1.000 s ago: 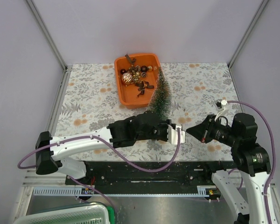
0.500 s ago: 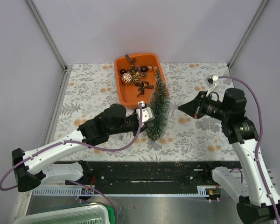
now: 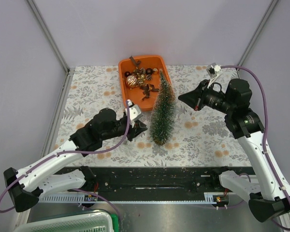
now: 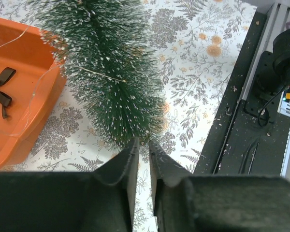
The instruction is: Decorate the small christmas tree
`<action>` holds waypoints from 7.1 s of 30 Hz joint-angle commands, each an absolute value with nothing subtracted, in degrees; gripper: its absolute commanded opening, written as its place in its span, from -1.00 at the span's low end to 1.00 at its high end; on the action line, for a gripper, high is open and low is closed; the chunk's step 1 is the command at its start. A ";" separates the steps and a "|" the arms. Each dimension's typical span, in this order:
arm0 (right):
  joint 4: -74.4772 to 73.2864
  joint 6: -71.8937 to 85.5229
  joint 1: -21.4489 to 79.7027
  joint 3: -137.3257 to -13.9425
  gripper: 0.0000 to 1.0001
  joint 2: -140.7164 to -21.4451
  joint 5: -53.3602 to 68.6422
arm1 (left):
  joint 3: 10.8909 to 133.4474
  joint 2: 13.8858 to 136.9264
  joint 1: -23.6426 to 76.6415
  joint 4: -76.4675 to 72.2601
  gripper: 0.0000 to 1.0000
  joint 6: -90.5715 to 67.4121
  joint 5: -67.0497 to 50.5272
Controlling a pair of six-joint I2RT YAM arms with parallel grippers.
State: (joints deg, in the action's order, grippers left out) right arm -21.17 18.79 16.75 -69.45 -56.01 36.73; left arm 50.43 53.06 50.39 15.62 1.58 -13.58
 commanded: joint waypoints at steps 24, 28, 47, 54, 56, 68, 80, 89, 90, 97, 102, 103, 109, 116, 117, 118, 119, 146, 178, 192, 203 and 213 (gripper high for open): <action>-21.18 -5.01 36.82 -84.29 -1.00 -66.89 33.93 | 62.67 55.11 44.74 5.37 0.82 0.61 -22.85; -20.57 -4.83 37.79 -81.74 -1.00 -64.78 32.79 | 63.19 57.03 45.17 3.60 0.84 0.26 -25.48; -21.09 -5.98 41.75 -79.72 -1.00 -63.11 29.09 | 65.31 64.34 47.37 -3.34 -0.15 -9.41 -30.24; -21.97 -6.33 41.75 -79.28 -0.88 -62.14 27.51 | 62.93 63.20 47.37 -3.34 -1.00 -7.74 -28.48; -22.32 -6.33 41.66 -79.02 -0.77 -61.88 27.25 | 62.84 62.84 47.37 -3.08 -1.00 -7.56 -28.04; -24.96 -7.64 41.66 -78.58 0.11 -57.75 22.16 | 60.73 60.73 47.11 -3.16 -1.00 -6.86 -28.21; -40.24 -14.33 41.66 -82.61 0.62 -47.64 11.69 | 60.03 60.12 46.76 -2.81 -1.00 -6.50 -27.33; -48.43 -7.12 41.66 -81.13 0.54 -47.38 22.15 | 61.00 60.47 46.41 -2.11 -1.00 -6.42 -26.63; -48.34 -6.68 41.75 -80.34 0.54 -46.85 22.32 | 61.00 60.47 46.41 -2.11 -1.00 -6.42 -26.63; -46.94 -2.90 41.75 -77.52 0.53 -45.44 27.23 | 61.08 60.47 46.23 -1.85 -1.00 -6.15 -26.19; -44.48 -0.35 41.66 -74.45 0.43 -45.09 29.88 | 61.26 60.38 46.14 -1.85 -1.00 -6.07 -25.84; -44.04 -0.35 41.66 -73.83 0.42 -44.83 29.97 | 61.26 60.29 46.14 -1.85 -1.00 -6.06 -25.84; -41.67 3.95 41.75 -73.21 0.37 -43.33 29.70 | 60.91 60.12 46.06 -1.93 -1.00 -6.06 -25.75; -43.24 4.75 41.66 -72.77 -0.38 -44.73 29.88 | 60.82 59.85 45.88 -1.76 -1.00 -6.06 -25.40; -43.85 4.57 41.75 -72.95 -0.55 -45.17 29.62 | 60.82 59.85 45.88 -1.67 -1.00 -6.06 -25.40; -44.64 4.31 41.66 -73.21 -0.66 -45.44 29.27 | 60.91 59.68 45.88 -1.67 -1.00 -6.06 -25.49; -45.52 3.87 41.66 -73.56 -0.78 -45.70 28.66 | 60.82 59.59 45.79 -1.58 -1.00 -6.06 -25.40; 4.30 -40.26 38.24 -91.40 -1.00 -81.37 -0.18 | 54.93 56.16 44.21 -3.16 -0.99 -7.74 -25.14; 2.90 -24.88 20.84 -102.14 -1.00 -98.08 26.19 | 56.34 60.73 43.68 -4.31 -0.95 -7.47 -24.26; 9.23 -18.29 14.24 -83.95 -1.00 -93.88 22.16 | 54.76 61.70 43.68 -3.25 -0.23 -3.34 -15.12; 7.65 -12.85 12.22 -68.39 -1.00 -80.52 13.27 | 54.23 57.93 41.22 -2.20 0.98 -1.93 -16.26; 5.36 -3.70 12.22 -57.84 -1.00 -67.07 8.96 | 49.58 53.09 37.97 1.40 0.98 -2.11 -19.94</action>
